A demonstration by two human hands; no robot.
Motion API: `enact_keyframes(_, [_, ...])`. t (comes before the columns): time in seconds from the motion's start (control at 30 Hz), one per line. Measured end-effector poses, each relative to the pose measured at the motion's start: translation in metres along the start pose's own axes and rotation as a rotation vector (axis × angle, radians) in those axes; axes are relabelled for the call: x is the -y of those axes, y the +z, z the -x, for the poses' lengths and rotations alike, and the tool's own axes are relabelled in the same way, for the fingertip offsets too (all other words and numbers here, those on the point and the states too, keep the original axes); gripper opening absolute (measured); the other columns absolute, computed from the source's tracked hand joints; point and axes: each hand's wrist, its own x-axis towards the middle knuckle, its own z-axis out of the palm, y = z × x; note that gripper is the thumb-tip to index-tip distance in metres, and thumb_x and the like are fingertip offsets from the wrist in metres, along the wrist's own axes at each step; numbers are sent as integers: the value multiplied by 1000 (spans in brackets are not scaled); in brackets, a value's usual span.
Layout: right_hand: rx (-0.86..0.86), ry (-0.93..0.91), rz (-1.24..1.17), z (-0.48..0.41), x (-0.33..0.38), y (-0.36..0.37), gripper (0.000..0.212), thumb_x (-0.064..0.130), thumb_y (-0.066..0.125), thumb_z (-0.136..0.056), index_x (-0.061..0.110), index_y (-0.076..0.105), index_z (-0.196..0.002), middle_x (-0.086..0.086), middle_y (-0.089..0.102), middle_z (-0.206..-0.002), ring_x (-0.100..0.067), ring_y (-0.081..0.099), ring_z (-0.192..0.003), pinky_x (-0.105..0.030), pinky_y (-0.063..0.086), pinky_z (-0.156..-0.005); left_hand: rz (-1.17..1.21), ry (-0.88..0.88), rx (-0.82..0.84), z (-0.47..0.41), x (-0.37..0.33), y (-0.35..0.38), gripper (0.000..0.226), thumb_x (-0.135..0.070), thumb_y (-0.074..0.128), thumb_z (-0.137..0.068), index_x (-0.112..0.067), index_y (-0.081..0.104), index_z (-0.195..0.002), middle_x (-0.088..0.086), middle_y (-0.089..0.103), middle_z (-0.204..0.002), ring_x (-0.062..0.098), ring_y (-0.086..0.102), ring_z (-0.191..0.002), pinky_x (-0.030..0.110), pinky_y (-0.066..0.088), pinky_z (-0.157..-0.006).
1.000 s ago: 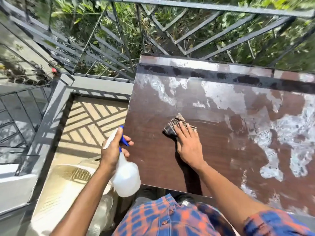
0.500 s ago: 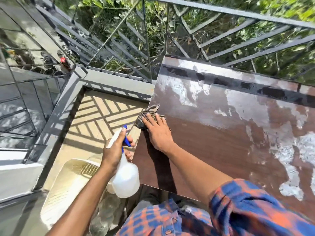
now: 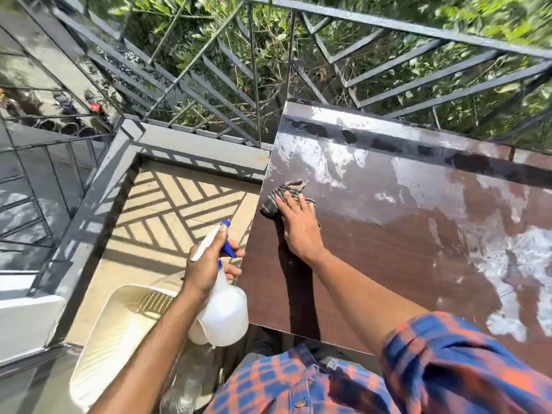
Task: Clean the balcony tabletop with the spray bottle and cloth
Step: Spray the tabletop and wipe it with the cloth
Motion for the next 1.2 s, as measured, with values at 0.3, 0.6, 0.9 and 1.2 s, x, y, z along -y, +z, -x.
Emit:
enact_keyframes(0.3, [-44, -48, 48, 50, -52, -12, 61, 15, 56, -96, 28, 38, -153, 3, 35, -161, -30, 28, -149, -48, 26, -120, -53, -32, 91, -4, 3, 12, 50, -62, 62, -88, -13, 66, -79, 11, 69, -77, 25, 59, -49, 25, 40, -49])
enact_keyframes(0.6, [-107, 419, 53, 123, -172, -68, 62, 19, 49, -101, 28, 26, -158, -2, 23, -165, -30, 18, -152, -45, 16, -124, -259, -29, 303, 3, 4, 67, 49, -61, 60, -87, -12, 66, -80, 9, 71, -75, 23, 64, -48, 24, 45, -48])
enact_keyframes(0.9, [-241, 673, 16, 275, -123, -30, 57, 19, 47, -103, 20, 28, -157, -6, 25, -164, -31, 19, -152, -49, 22, -122, -377, -20, 465, 12, 12, 112, 45, -50, 56, -99, -9, 65, -81, 10, 70, -72, 26, 66, -52, 28, 50, -53])
enact_keyframes(1.2, [-161, 796, 56, 329, -89, -16, 78, 3, 56, -87, 18, 26, -158, -4, 21, -166, -31, 17, -153, -46, 13, -124, -346, -93, 468, 29, 26, 142, 46, -47, 57, -98, -6, 65, -80, 15, 67, -75, 29, 60, -56, 27, 48, -51])
